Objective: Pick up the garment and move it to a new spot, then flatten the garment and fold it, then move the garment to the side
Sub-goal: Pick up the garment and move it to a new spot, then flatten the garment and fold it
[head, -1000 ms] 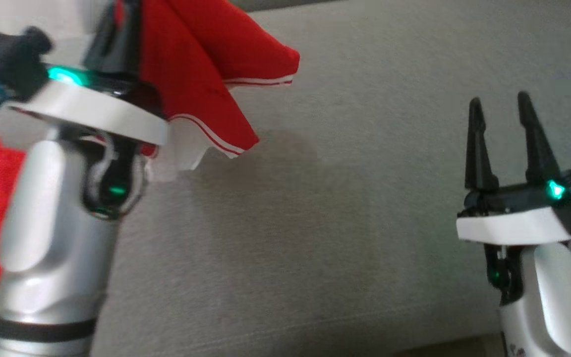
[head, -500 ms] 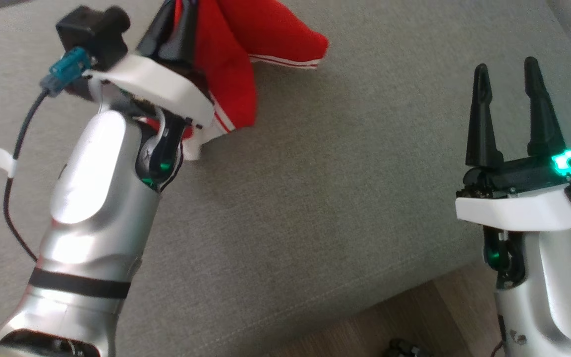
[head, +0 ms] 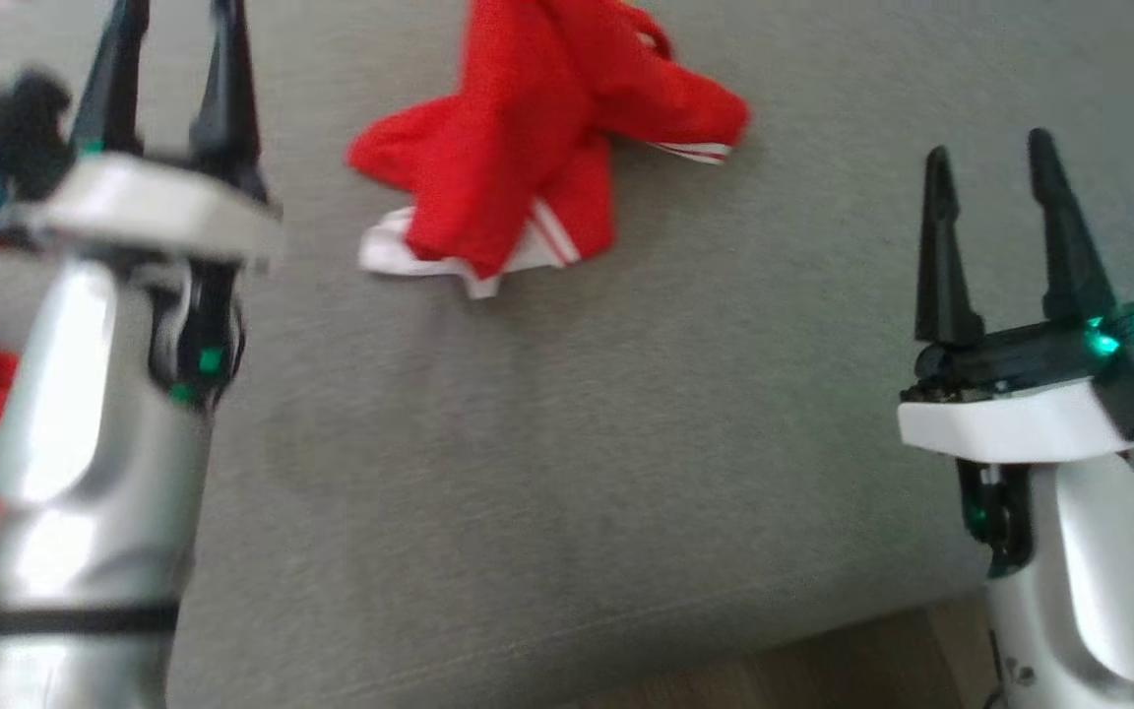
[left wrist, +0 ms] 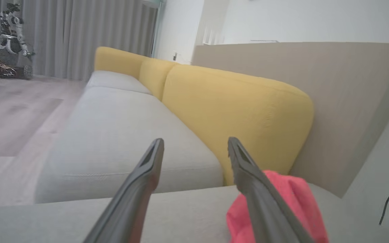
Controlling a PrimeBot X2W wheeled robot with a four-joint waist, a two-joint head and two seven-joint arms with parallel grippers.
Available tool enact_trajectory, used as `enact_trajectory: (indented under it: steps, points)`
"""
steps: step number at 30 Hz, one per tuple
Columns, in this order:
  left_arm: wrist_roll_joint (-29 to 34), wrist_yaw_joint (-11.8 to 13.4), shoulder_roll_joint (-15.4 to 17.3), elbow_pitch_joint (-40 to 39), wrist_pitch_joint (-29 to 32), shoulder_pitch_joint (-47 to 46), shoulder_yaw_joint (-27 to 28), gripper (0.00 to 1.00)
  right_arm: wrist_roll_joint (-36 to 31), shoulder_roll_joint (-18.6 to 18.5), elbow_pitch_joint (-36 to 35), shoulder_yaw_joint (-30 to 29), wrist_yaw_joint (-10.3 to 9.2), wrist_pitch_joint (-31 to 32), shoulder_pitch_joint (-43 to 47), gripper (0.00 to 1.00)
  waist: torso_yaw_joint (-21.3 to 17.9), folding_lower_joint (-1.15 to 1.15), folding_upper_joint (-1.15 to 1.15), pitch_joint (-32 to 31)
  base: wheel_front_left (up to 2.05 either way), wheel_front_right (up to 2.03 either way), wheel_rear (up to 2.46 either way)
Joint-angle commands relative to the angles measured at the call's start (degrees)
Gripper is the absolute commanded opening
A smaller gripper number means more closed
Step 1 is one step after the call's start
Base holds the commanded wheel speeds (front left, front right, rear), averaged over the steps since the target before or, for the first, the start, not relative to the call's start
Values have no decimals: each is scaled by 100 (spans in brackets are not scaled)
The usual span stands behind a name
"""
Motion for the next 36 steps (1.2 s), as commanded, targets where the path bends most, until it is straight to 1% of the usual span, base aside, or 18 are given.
enact_trajectory:
  steps: [1, 4, 7, 8, 9, 14, 18, 21, 26, 30, 36]
  points:
    - [72, -43, 201, -256, -26, 160, 194, 100, -95, -16, -145, 128, 43, -30, -2, 100, 428, 0, 0, -245, 0, 0, 0]
    - [189, -113, 240, -597, -27, 751, 362, 100, -275, -16, -1, 151, 43, -30, 100, 100, 779, 0, 0, -392, 0, 0, 0]
    - [280, -178, 172, -888, -27, 1361, 457, 100, -386, -16, 174, 127, 43, -30, 215, 100, 1095, 0, 0, -534, 0, 0, 0]
    - [288, -210, 59, -1050, -27, 1744, 547, 100, -418, -16, 312, 83, 43, -30, 290, 100, 1265, 0, 0, -632, 0, 0, 0]
    - [310, -227, 4, -1140, -27, 1919, 575, 100, -414, -16, 380, 59, 43, -30, 322, 100, 1335, 0, 0, -668, 0, 0, 0]
    - [360, -288, -318, -1403, -28, 2519, 760, 100, -374, -16, 651, -163, 43, -30, 433, 100, 1657, 0, 0, -794, 0, 0, 0]
    - [431, -310, -483, -1532, -28, 2677, 941, 100, -366, -16, 789, -161, 43, -30, 412, 100, 1764, 0, 0, -846, 0, 0, 0]
    - [572, -323, -533, -1559, -28, 2715, 911, 100, -314, -16, 874, -167, 43, -30, 373, 100, 1821, 0, 0, -858, 0, 0, 0]
    - [608, -333, -579, -1555, -28, 2730, 904, 100, -317, -16, 1108, -115, 43, -30, 311, 100, 1879, 0, 0, -838, 0, 0, 0]
    - [605, -337, -604, -1554, -28, 2745, 877, 100, -249, -16, 1516, 5, 43, -28, 191, 100, 1914, 0, 0, -789, 0, 0, 0]
    - [551, -338, -625, -1555, -28, 2691, 765, 100, -130, -16, 2172, 123, 43, 149, -201, 100, 1992, 0, 0, -551, 0, 0, 0]
